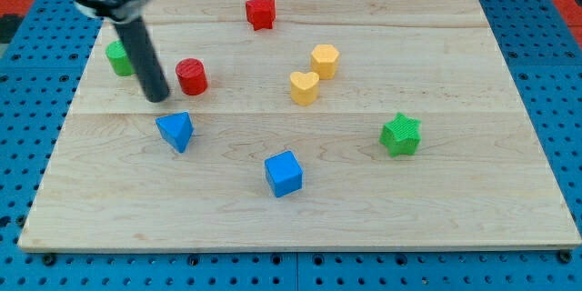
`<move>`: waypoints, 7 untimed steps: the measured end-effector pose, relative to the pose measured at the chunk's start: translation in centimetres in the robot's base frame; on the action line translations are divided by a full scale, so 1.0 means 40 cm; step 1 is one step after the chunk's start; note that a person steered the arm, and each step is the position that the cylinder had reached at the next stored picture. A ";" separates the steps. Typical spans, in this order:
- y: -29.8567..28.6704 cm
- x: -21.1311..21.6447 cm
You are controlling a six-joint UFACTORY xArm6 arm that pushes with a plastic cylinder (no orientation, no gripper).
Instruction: Push the yellow heart up a bit
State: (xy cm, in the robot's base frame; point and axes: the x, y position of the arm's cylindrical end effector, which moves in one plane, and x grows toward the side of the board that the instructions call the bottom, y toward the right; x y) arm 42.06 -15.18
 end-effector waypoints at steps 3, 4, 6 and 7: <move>0.216 -0.020; 0.319 -0.021; 0.340 -0.031; 0.340 -0.031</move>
State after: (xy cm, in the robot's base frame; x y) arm 40.80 -1.59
